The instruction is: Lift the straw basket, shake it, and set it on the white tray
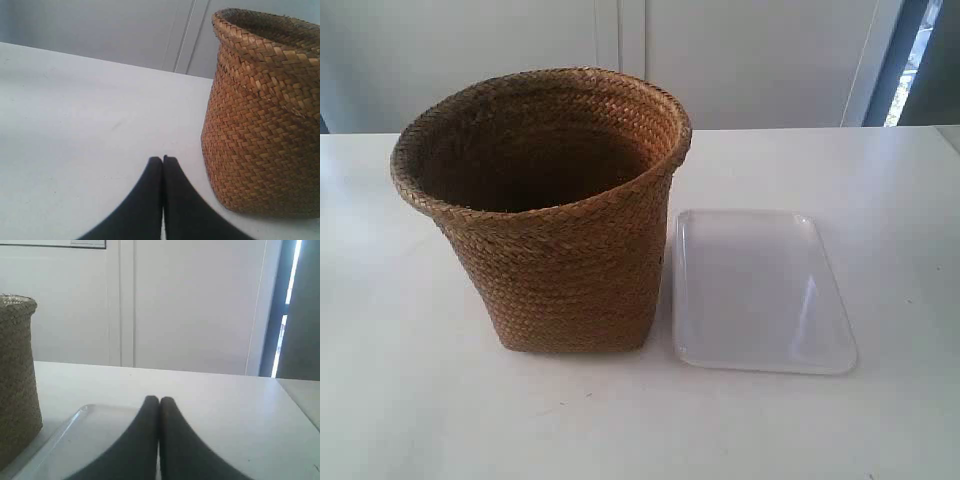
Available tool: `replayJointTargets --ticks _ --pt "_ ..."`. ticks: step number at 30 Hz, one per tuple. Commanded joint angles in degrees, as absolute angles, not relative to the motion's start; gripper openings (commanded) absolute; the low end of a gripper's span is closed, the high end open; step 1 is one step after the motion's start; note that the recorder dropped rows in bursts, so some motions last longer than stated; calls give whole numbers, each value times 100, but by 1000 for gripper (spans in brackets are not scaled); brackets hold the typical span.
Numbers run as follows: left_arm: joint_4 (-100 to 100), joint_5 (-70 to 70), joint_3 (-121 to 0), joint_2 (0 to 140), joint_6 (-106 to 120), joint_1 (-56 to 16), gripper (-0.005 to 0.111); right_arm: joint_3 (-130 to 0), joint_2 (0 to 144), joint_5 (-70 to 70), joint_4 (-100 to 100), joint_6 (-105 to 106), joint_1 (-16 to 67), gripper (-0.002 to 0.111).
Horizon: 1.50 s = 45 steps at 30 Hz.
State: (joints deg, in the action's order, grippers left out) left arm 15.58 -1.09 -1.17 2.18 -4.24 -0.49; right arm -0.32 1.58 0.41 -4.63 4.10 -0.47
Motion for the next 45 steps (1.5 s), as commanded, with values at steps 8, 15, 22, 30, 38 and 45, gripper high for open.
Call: replayJointTargets --ticks 8,15,22,30,38,45 --pt "1601 -149 -70 168 -445 -85 0 0 119 -163 -278 1368 -39 0" --pt "1601 -250 -70 168 -457 -85 0 0 119 -204 -292 1347 -39 0" --pt "2053 -1284 -70 168 -2230 -85 0 0 119 -1509 -344 -300 -39 0" --pt "2053 -2084 -70 144 -3758 -85 0 0 119 -2756 -369 -3370 -39 0" --pt "2053 -2487 -70 144 -4014 -85 0 0 119 -2993 -539 -5504 -39 0" --pt "-2104 -2505 -70 134 -7731 -308 0 0 119 -1822 1203 -8116 5 0"
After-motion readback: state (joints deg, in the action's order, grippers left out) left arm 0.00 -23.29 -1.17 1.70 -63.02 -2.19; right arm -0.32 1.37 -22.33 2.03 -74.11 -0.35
